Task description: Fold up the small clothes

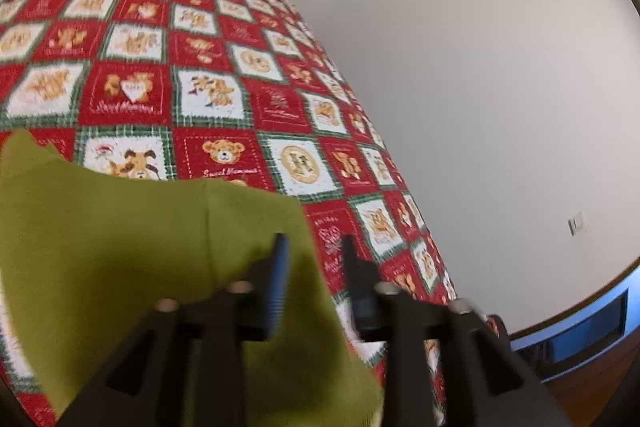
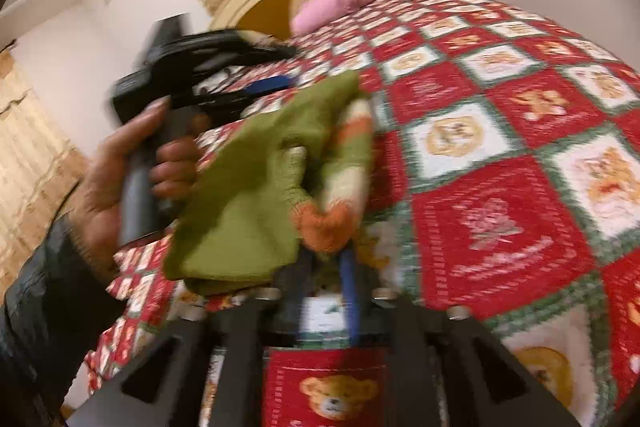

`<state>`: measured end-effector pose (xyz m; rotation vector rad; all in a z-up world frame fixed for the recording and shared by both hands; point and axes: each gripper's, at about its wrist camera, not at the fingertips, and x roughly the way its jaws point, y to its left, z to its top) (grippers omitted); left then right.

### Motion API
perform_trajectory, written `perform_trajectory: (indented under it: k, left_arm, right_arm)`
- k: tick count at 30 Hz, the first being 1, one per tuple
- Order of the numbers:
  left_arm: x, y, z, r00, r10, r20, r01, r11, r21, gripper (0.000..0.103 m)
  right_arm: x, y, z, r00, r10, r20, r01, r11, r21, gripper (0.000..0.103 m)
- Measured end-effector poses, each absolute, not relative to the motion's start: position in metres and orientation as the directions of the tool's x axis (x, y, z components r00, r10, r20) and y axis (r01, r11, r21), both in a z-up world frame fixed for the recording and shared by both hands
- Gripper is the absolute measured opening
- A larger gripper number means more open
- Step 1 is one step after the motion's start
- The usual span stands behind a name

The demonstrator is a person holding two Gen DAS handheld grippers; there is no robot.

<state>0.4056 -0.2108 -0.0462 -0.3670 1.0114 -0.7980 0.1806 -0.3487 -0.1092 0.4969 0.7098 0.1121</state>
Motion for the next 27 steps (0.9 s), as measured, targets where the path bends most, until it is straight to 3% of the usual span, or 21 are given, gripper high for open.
perform_trajectory:
  k: [1, 2, 3, 6, 11, 17, 20, 24, 27]
  left_arm:
    - [0.395, -0.202, -0.036, 0.314, -0.742, -0.592, 0.444, 0.666, -0.599, 0.057]
    - [0.389, -0.194, -0.031, 0.335, -0.741, -0.582, 0.458, 0.668, -0.586, 0.071]
    - [0.382, -0.185, -0.026, 0.359, -0.739, -0.570, 0.470, 0.671, -0.574, 0.077]
    - [0.342, -0.149, -0.018, 0.438, -0.693, -0.572, 0.514, 0.715, -0.473, 0.082]
    - [0.291, -0.103, -0.033, 0.572, -0.542, -0.615, 0.468, 0.832, -0.298, 0.083]
    - [0.226, -0.079, -0.064, 0.569, -0.542, -0.618, 0.448, 0.835, -0.321, 0.083]
    - [0.206, -0.095, -0.076, 0.550, -0.525, -0.649, 0.475, 0.836, -0.273, 0.096]
    - [0.203, -0.121, -0.088, 0.570, -0.431, -0.700, 0.484, 0.864, -0.138, 0.096]
    - [0.219, -0.121, -0.089, 0.600, -0.402, -0.691, 0.426, 0.892, -0.150, 0.097]
  right_arm:
    - [0.177, -0.353, -0.107, 0.769, 0.231, -0.597, 0.095, 0.881, 0.463, 0.053]
    - [0.173, -0.356, -0.104, 0.782, 0.216, -0.584, 0.104, 0.879, 0.465, 0.056]
    - [0.170, -0.359, -0.099, 0.794, 0.202, -0.573, 0.113, 0.878, 0.465, 0.056]
    - [0.168, -0.367, -0.082, 0.825, 0.154, -0.543, 0.130, 0.884, 0.449, 0.056]
    - [0.211, -0.356, -0.055, 0.811, 0.252, -0.527, 0.016, 0.892, 0.452, 0.056]
    - [0.277, -0.347, -0.062, 0.721, 0.318, -0.615, 0.003, 0.887, 0.463, 0.056]
    - [0.293, -0.347, -0.071, 0.697, 0.315, -0.644, 0.034, 0.883, 0.469, 0.056]
    - [0.300, -0.334, -0.081, 0.667, 0.282, -0.689, 0.037, 0.912, 0.409, 0.056]
    - [0.300, -0.329, -0.087, 0.658, 0.275, -0.701, 0.033, 0.919, 0.392, 0.056]
